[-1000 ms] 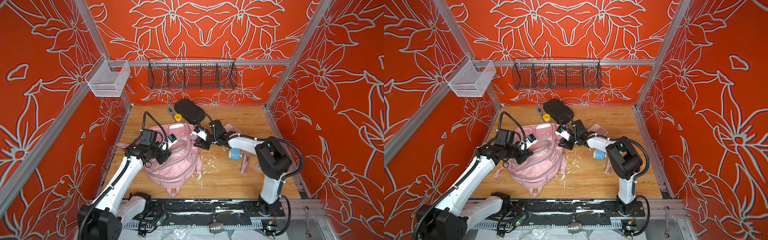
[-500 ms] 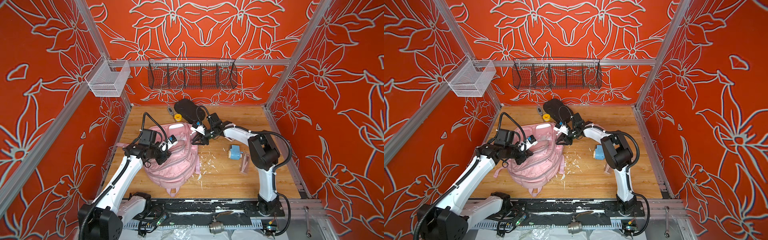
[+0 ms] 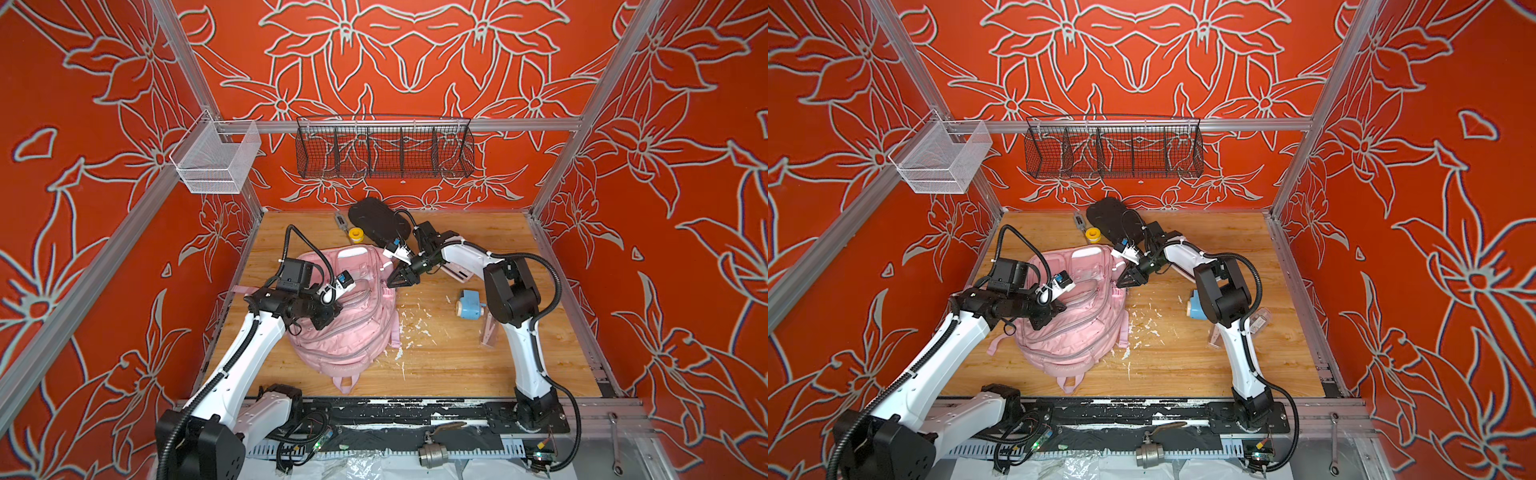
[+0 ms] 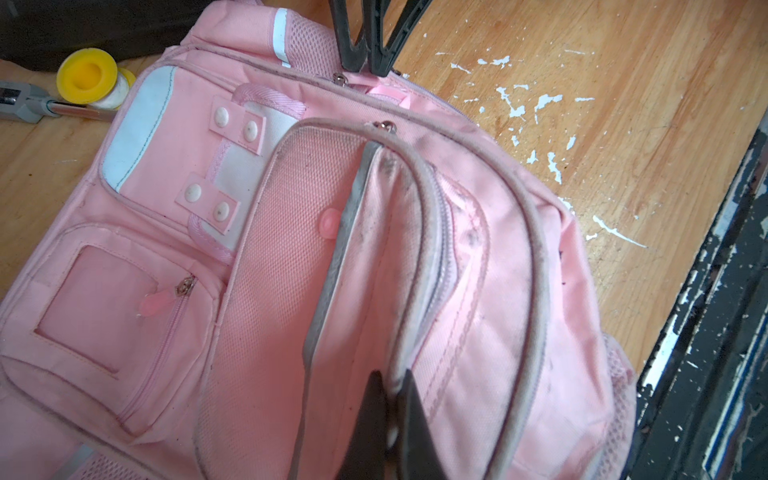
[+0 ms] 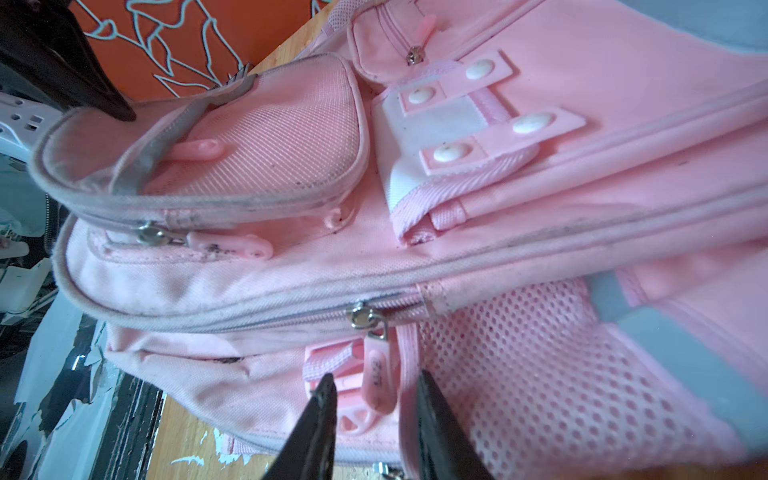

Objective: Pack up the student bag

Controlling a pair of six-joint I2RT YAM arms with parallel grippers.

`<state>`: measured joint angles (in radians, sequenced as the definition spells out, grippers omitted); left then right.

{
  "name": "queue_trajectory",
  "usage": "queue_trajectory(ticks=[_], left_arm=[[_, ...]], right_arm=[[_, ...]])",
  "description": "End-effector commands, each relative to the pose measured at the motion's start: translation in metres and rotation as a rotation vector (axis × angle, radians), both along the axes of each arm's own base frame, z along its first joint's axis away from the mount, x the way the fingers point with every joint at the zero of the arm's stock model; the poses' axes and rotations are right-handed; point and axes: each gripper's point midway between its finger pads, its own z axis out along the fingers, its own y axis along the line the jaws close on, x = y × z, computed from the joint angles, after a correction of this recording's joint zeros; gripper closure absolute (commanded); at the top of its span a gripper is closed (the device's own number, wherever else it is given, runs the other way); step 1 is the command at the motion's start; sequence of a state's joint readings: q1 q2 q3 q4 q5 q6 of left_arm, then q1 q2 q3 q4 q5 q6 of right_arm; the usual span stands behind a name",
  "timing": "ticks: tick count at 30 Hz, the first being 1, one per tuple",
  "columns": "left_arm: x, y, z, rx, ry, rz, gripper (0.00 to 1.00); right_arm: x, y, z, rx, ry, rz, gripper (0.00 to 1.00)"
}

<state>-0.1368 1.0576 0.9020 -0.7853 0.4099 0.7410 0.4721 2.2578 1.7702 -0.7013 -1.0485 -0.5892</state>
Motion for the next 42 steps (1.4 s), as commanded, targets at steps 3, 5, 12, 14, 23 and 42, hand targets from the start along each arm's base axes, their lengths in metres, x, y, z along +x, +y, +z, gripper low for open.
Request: queue_trajectory(ticks=[3,5,12,14,23,42], left_arm=[[0.001,-0.004,0.008,-0.031,-0.021,-0.023,1.00],[0.002,-0.004,0.007,-0.034,-0.021,-0.022,1.00],[0.004,-0.003,0.008,-0.023,-0.032,-0.024,1.00],[0.005,-0.002,0.008,-0.017,-0.035,-0.023,1.00],[0.005,-0.002,0.006,-0.017,-0.031,-0.027,1.00],[0.007,-0.001,0.006,-0.022,-0.021,-0.008,1.00]], right_arm=[[-0.007,0.009,0.003,0.039,0.030,0.031,0.67],[-0.006,0.013,0.003,0.043,0.041,0.032,0.67],[-0.015,0.021,0.001,0.029,0.097,0.083,0.70],[-0.017,0.019,-0.001,0.017,0.110,0.088,0.73],[-0.027,0.006,-0.002,0.018,0.154,0.060,0.71],[-0.016,0.017,0.005,0.061,0.109,0.049,0.94]])
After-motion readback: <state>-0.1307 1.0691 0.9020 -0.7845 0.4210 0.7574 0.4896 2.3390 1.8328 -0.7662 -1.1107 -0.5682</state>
